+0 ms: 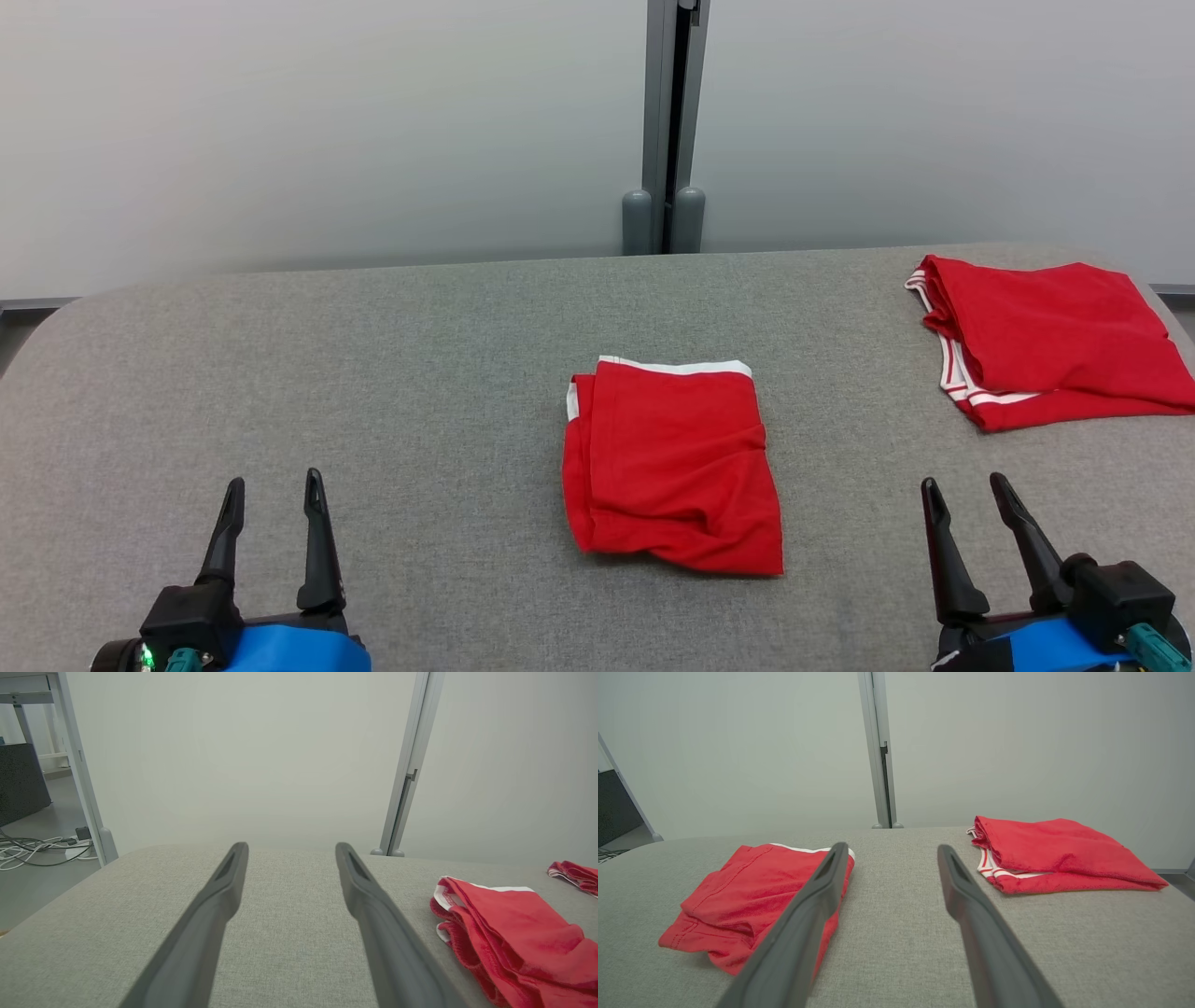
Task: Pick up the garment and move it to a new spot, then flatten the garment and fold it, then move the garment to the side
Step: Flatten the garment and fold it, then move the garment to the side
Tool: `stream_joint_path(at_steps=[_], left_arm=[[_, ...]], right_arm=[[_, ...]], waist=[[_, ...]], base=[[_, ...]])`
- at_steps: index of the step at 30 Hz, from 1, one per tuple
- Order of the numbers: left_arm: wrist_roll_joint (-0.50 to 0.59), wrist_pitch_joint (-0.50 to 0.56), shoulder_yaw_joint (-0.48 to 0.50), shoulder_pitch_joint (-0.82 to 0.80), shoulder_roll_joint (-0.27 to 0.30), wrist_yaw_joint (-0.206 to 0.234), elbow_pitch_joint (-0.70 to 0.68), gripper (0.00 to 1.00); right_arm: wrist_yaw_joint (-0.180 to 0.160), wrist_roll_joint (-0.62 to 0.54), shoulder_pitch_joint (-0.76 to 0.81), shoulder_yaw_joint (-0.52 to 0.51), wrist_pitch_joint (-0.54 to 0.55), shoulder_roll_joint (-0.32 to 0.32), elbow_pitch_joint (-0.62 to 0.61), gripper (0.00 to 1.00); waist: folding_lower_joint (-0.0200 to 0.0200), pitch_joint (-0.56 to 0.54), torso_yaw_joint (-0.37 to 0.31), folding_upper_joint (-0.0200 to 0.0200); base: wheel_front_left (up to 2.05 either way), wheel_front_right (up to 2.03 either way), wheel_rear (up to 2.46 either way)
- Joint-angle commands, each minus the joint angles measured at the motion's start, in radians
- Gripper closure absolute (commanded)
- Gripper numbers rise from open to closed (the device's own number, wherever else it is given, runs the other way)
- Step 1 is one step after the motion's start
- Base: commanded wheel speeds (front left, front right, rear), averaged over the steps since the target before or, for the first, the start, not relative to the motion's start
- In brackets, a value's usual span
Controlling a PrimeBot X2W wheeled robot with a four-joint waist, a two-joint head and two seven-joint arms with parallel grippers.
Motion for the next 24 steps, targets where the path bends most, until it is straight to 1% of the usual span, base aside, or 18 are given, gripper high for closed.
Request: stream_joint_path(at_steps=[1, 8, 12, 18, 24], left_arm=[[-0.003, -0.002, 0.004, -0.002, 0.003, 0.0, 0.0, 0.0], [-0.005, -0.002, 0.007, 0.002, 0.005, 0.003, 0.0, 0.0], [-0.006, -0.002, 0.002, -0.009, 0.004, 0.0, -0.001, 0.0], [-0.002, -0.002, -0.012, -0.038, 0.003, -0.006, -0.004, 0.0], [-0.005, -0.002, -0.023, -0.065, 0.002, -0.005, -0.002, 0.0]], right_arm=[[0.001, -0.005, 0.009, -0.003, 0.002, 0.002, 0.001, 0.0], [0.001, 0.004, 0.006, -0.01, 0.0, 0.006, 0.007, 0.0], [0.001, 0.0, -0.04, -0.02, 0.001, 0.01, 0.009, 0.0], [0.001, 0.003, -0.158, 0.008, 0.039, -0.007, 0.022, 0.0], [0.001, 0.007, -0.299, 0.06, 0.097, -0.033, 0.104, 0.0]], waist=[[0.0, 0.0, 0.0, 0.0], [0.0, 0.003, -0.002, 0.0], [0.0, 0.013, 0.006, 0.0], [0.0, 0.058, 0.029, 0.0], [0.0, 0.107, 0.064, 0.0]], base=[[0.0, 0.0, 0.0], [0.0, 0.0, 0.0], [0.0, 0.0, 0.0], [0.0, 0.0, 0.0], [0.0, 0.0, 0.0]])
